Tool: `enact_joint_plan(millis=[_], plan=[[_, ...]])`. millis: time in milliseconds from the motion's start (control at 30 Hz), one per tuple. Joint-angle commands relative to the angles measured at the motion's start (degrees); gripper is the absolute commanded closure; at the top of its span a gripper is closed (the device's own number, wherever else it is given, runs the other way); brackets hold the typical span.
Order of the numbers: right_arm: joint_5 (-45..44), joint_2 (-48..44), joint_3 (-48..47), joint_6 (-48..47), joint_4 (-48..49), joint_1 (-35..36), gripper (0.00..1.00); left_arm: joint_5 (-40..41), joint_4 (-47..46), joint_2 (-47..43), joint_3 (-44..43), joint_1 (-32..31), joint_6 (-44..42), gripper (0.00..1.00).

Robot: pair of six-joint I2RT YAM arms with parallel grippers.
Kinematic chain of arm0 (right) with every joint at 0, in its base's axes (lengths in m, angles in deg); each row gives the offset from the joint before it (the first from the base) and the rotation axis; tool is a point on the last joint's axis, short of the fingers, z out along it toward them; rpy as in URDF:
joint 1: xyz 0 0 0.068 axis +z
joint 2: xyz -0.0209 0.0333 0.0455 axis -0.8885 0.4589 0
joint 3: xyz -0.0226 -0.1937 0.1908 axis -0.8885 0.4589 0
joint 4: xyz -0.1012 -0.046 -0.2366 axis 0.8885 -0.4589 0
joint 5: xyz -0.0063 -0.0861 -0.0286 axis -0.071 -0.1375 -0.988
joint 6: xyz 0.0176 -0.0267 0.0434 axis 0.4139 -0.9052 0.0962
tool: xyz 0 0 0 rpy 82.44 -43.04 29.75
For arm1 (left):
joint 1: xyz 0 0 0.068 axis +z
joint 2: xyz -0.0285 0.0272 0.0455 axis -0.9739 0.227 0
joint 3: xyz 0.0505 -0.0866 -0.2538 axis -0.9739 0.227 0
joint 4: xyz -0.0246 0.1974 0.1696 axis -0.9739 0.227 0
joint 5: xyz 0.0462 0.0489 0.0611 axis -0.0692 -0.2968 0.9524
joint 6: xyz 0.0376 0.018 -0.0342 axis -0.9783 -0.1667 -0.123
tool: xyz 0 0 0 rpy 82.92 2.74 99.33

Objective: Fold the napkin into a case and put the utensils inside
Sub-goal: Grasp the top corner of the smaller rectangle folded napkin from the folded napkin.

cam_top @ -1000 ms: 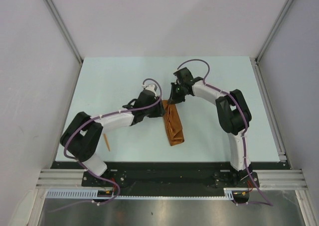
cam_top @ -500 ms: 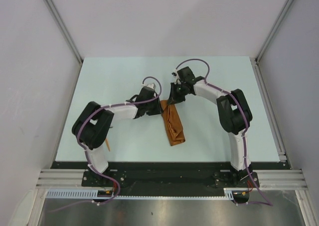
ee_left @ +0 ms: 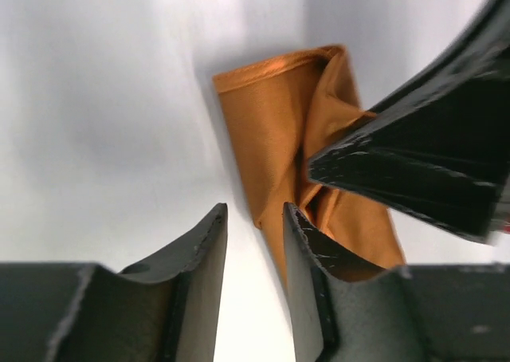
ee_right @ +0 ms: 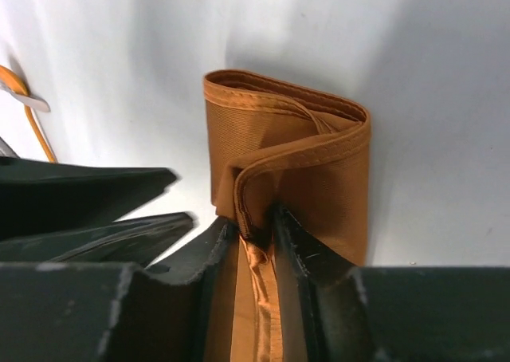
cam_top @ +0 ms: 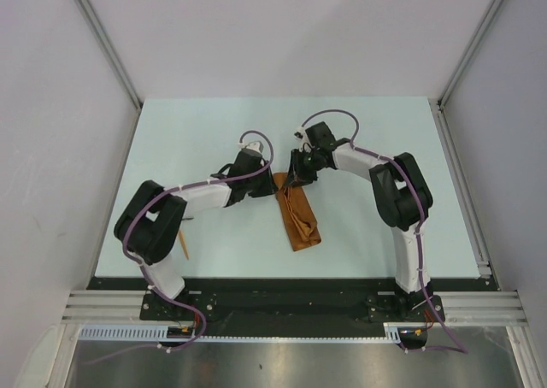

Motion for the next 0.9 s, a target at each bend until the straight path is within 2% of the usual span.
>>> enact_joint_plan(millis=[0, 67, 100, 133, 233, 267, 367, 533, 667, 733, 833, 867], plan=[[1.7, -2.3, 1.9, 0.3, 3.5, -0.5, 0.76, 3.0, 0.8, -4.4, -1.3, -0.2, -1.1, 0.58], [1.7, -2.6, 2.6, 0.6, 4.8, -0.6, 0.83, 3.6, 1.5, -3.6, -2.7, -0.6, -2.9, 0.51], [1.8, -2.7, 3.1, 1.0, 4.9, -0.6, 0.91, 4.1, 3.0, -3.3, -3.5, -1.3, -3.6, 0.49], [2.0, -3.0, 3.3, 1.1, 5.2, -0.7, 0.92, 4.8, 2.9, -2.7, -3.8, -1.8, -5.0, 0.46], [2.5, -3.6, 4.5, 1.8, 6.0, -1.0, 0.9, 8.8, 3.8, -0.3, -5.9, -4.1, -7.2, 0.45], [2.6, -4.2, 4.8, 2.1, 6.5, -1.2, 0.85, 9.4, 4.0, 0.2, -6.5, -4.5, -7.7, 0.46], [2.8, -5.4, 6.2, 2.6, 8.0, -1.7, 0.79, 11.1, 4.3, 2.2, -8.5, -5.6, -8.6, 0.54], [3.8, -5.6, 6.5, 3.5, 9.4, -2.3, 0.77, 12.4, 3.7, 2.9, -9.4, -5.9, -8.2, 0.64], [4.0, -5.7, 7.2, 4.2, 10.7, -2.0, 0.69, 13.2, 3.9, 3.1, -9.5, -5.9, -8.2, 0.65], [3.8, -5.5, 7.6, 4.4, 11.5, -1.9, 0.71, 13.4, 3.8, 3.2, -9.2, -5.9, -8.3, 0.64], [3.2, -4.8, 7.7, 4.6, 12.5, -1.8, 0.78, 13.2, 3.9, 3.8, -9.4, -5.9, -8.5, 0.61], [2.6, -4.8, 7.6, 4.6, 12.7, -1.8, 0.83, 13.2, 3.9, 3.9, -9.4, -5.9, -8.5, 0.6]])
